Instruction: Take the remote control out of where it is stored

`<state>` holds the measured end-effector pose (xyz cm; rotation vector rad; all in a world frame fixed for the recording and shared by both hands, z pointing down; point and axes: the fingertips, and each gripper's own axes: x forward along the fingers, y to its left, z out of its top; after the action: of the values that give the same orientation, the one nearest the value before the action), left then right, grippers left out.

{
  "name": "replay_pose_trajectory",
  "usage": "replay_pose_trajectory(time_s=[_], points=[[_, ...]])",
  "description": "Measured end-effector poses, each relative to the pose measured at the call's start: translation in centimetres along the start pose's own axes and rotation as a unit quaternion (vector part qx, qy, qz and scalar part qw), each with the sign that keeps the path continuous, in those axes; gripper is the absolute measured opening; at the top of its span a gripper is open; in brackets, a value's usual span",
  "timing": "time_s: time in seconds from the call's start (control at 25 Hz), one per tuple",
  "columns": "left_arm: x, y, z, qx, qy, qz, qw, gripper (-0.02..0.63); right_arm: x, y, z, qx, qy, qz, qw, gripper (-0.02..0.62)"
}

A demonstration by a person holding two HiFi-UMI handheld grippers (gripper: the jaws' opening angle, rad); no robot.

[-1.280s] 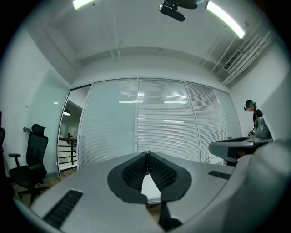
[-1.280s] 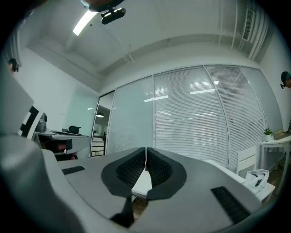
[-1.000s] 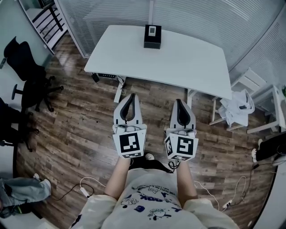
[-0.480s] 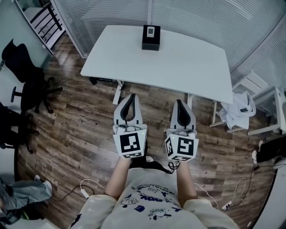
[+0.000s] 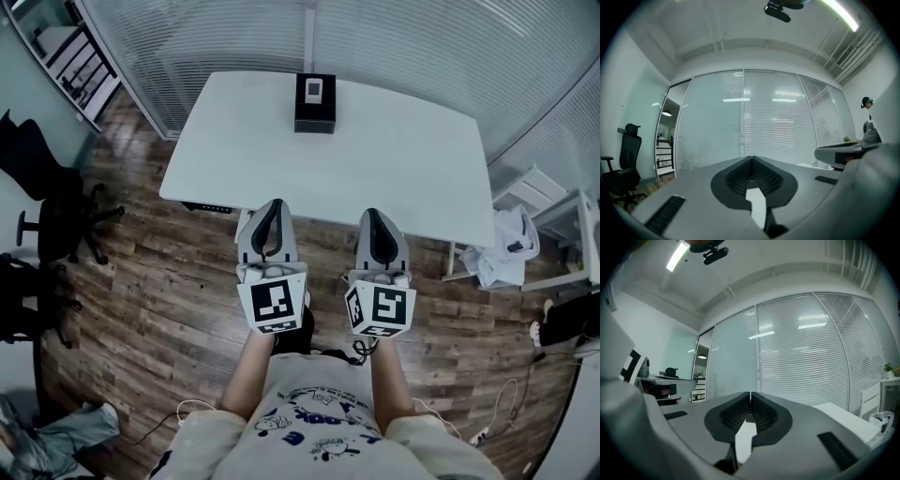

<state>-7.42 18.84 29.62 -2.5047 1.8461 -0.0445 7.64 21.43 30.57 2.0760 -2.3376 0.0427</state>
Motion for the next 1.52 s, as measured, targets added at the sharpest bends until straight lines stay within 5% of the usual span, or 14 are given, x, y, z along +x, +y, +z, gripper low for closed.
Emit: replay_pose_trajectory(time_s=[0.4,0.8,1.52], points=[[9.6,4.7,-0.1,-0.006,-0.004,-0.013,0.9999,0.014,10.3,-0.1,0.3,0.010,0.005,-0.017,1.000,0.034],[15.6,6.5,-3.0,-0.014,0.035,-0.006,0.9993,0.014,17.0,-1.6,-1.9,0.028,0.039,-0.022,0.999,0.034],[30.9,7.6,-7.0,-0.018,0.088,0.051,0.9946,0.014,33.3,-6.3,-5.5,0.031,0.093,0.040,0.994,0.034]])
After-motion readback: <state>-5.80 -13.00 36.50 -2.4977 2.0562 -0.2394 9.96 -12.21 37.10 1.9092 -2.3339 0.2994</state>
